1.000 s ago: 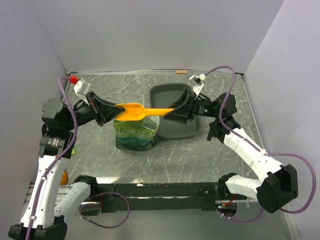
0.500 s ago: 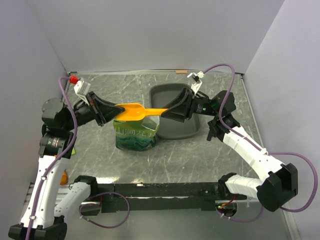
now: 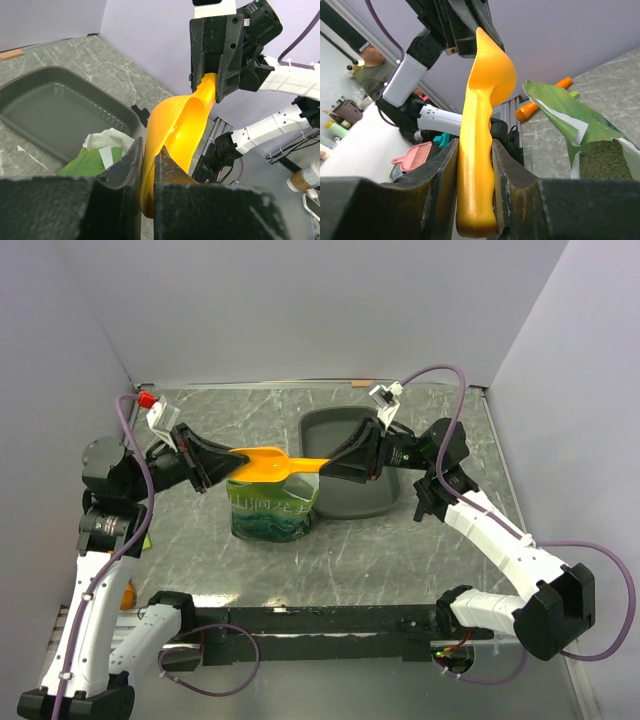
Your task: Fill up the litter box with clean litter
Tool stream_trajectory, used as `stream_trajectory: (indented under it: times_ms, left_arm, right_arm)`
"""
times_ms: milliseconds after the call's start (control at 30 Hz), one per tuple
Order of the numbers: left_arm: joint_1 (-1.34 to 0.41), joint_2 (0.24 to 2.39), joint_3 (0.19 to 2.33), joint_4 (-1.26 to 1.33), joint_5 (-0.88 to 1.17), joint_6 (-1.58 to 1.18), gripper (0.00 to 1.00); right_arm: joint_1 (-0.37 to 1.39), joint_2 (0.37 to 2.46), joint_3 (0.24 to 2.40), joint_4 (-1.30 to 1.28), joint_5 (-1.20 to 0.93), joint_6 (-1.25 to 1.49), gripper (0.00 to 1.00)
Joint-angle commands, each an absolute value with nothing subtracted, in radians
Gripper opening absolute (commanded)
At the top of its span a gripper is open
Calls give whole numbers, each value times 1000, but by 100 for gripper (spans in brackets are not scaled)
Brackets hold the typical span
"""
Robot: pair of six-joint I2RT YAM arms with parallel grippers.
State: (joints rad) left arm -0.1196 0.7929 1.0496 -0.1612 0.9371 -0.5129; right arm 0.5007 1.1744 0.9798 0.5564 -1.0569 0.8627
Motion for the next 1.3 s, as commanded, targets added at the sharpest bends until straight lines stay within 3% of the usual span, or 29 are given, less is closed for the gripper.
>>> stream_trajectory:
  times_ms: [0, 33, 67, 133, 433, 767, 1067, 1267]
  left_arm:
    - [-124, 782, 1057, -159, 919, -493, 21]
    - [-124, 779, 1061, -172, 911, -473, 37]
    - [-124, 778, 1063, -192, 907, -463, 59]
    - [-124, 769, 1068, -207, 887, -430, 74]
    - [-129, 749, 1086, -311, 781, -267, 92]
    - [-351, 905, 1190, -508, 563, 57, 92]
    - [-463, 1028, 1339, -672, 439, 202, 91]
    - [-494, 1035, 1328, -732, 351, 236, 89]
  right_arm:
    - [511, 1152, 1026, 508, -985, 773, 0]
    - [511, 1140, 1028, 493, -977, 753, 0]
    - [509, 1132, 1031, 459, -976, 740, 0]
    - [509, 1111, 1045, 405, -965, 694, 0]
    - [499, 963, 1172, -114, -755, 438, 0]
    - [502, 851, 1209, -486, -584, 351, 0]
    - [500, 720, 1117, -594, -505, 296, 0]
    - [499, 667, 1088, -624, -480, 298, 0]
